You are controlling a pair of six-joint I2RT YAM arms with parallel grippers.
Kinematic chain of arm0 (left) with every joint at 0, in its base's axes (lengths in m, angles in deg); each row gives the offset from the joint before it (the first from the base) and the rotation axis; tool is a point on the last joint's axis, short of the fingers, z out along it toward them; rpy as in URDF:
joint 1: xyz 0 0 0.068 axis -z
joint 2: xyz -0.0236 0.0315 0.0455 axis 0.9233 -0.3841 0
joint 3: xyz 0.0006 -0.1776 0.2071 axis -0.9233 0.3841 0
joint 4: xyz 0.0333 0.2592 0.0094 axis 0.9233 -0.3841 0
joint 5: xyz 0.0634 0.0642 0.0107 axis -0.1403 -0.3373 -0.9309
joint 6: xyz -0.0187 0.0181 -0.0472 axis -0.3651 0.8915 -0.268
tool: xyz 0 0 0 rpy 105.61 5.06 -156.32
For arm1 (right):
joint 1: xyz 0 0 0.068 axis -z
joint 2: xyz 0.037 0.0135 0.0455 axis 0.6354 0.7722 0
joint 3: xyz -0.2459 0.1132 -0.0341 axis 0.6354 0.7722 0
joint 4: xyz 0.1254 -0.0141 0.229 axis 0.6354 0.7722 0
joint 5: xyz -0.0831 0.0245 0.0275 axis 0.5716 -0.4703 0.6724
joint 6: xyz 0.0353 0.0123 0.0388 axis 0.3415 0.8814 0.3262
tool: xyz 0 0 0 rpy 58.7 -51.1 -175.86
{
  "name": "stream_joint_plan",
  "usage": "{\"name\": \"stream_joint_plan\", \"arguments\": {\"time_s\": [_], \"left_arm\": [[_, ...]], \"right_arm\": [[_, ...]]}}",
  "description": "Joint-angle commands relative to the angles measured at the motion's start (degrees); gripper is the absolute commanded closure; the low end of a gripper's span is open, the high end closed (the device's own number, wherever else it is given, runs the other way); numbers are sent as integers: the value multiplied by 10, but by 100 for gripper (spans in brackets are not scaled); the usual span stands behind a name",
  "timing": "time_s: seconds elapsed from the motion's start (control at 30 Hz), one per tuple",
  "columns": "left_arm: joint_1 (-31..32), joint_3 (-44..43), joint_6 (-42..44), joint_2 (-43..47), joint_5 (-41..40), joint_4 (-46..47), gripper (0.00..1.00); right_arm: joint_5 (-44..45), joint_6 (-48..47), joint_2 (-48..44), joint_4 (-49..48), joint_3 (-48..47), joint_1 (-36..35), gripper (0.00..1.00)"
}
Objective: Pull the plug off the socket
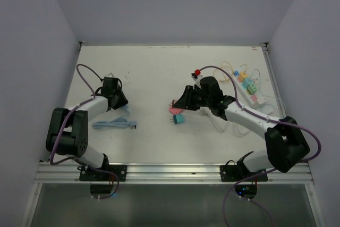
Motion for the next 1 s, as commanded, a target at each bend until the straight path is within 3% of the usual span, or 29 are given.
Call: {"name": "stream_joint_plan", "arguments": {"time_s": [0.0,0.13,0.23,0.33,0.53,0.73,0.97], "left_arm": [[-15,-11,-12,-9,72,70,77],[-39,5,-25,-2,88,70,65],[-52,28,-37,25,94,70,40],[-61,47,-40,60,91,56,22],[-72,52,-16,152,70,-34,0],[-72,29,46,270,-1,-120,1],[-72,49,115,358,-51,-117,0]], "right_arm": [[16,-18,-5,-2,6,3,100],[29,-32,2,-2,8,5,100],[55,-48,14,19,-1,5,100],[66,-57,36,20,-19,8,100],[85,-61,102,21,-92,16,100],[72,-54,218,27,-204,16,97],[34,-17,335,26,-291,17,89]]}}
